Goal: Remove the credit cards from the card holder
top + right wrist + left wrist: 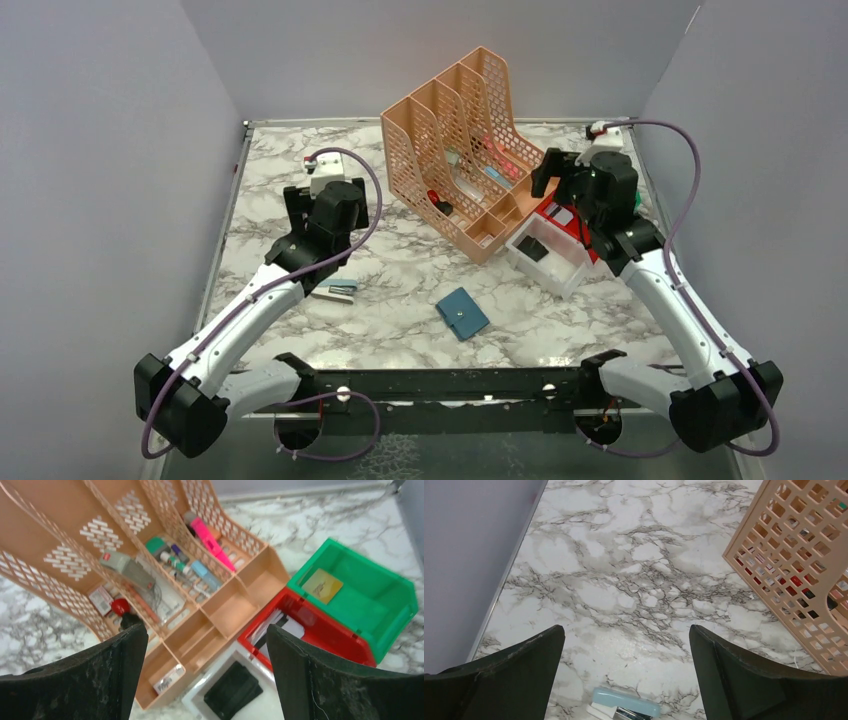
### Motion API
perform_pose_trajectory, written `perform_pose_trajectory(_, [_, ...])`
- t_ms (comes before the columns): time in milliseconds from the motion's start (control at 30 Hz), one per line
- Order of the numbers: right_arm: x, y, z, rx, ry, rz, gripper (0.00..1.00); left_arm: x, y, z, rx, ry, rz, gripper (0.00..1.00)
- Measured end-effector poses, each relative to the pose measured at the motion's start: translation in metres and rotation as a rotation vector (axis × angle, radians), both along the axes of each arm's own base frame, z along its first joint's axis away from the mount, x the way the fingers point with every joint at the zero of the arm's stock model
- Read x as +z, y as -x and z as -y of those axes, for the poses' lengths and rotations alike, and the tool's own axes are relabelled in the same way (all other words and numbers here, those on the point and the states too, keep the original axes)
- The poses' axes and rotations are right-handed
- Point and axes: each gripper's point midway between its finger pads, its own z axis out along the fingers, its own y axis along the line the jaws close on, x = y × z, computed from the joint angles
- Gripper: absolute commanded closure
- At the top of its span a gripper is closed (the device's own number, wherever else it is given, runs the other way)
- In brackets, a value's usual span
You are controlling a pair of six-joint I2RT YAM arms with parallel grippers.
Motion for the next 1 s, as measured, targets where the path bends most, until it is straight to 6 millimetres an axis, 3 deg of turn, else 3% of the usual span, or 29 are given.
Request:
perform_pose_trajectory(300, [-0.097,0.036,-0.010,0.109,-0.125,-0.208,0.04,-0.024,-0.004,-0.031,0.029,0.076,-0.034,0.01])
perform_pose_trajectory(500, [-0.154,0.062,-0.032,0.227,-0.259,-0.382,0.08,-0.048,0.004,-0.040,0.024,0.185,-0.065,0.01])
perform_pose_trajectory(733, [-0.182,0.077,-0.068,0.366,-0.290,-0.545,0.09,-0.056,0.010,-0.036,-0.026,0.294,-0.078,0.01])
perform_pose_trajectory(1000, [-0.179,0.080,-0.140,0.547,-0.213,-0.601,0.12,-0.046,0.019,-0.036,-0.071,0.328,-0.027,0.01])
